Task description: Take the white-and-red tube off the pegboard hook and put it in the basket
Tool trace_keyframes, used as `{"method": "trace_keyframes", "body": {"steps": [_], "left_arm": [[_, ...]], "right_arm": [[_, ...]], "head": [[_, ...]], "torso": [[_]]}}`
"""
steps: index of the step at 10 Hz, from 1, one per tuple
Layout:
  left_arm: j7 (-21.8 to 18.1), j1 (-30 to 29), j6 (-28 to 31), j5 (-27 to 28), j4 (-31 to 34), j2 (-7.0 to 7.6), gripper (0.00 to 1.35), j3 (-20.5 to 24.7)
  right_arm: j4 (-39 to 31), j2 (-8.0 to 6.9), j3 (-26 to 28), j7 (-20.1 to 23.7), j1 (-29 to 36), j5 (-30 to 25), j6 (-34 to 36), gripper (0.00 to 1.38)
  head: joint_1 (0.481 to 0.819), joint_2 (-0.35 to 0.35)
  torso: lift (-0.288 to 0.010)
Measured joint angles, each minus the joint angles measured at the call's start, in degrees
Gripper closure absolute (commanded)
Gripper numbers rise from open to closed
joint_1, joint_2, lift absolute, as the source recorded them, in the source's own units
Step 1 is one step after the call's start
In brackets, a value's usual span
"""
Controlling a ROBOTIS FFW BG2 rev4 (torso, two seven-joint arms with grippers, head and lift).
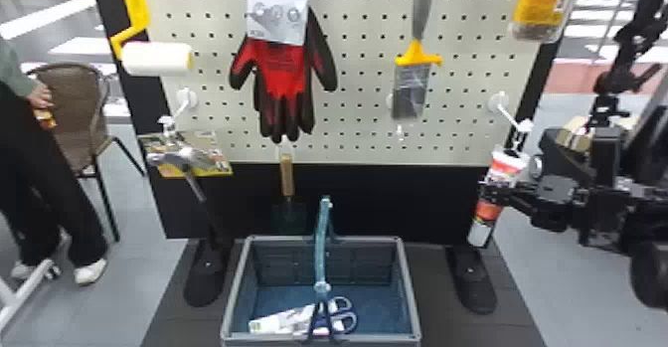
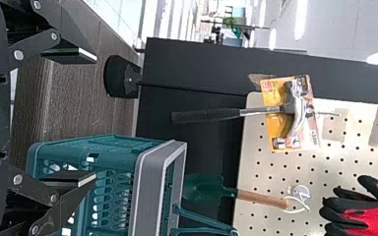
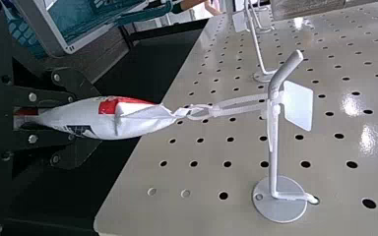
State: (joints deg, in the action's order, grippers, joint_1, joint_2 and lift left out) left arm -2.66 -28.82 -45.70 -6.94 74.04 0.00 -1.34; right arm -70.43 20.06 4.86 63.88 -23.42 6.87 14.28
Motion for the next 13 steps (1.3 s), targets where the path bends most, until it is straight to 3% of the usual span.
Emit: {"method": "trace_keyframes", "body": {"steps": [6,13], "left_arm": [[0.0,-0.1,0.0,0.1,0.0,0.00,0.43,0.0],[0.2,-0.1,0.4,0.3,0.0,0.00,0.43,0.0]], "right_arm": [[-1.0,-0.22,0.0,0.2,0.6,0.0,0.4,1.10],[-10.4,-0.93,-0.1,0.1,2.5,-0.3,2.5,1.10]], "head": [[0.549,0.000],[0.549,0.000]], "torso": [[-0.100],[-0.100]]}}
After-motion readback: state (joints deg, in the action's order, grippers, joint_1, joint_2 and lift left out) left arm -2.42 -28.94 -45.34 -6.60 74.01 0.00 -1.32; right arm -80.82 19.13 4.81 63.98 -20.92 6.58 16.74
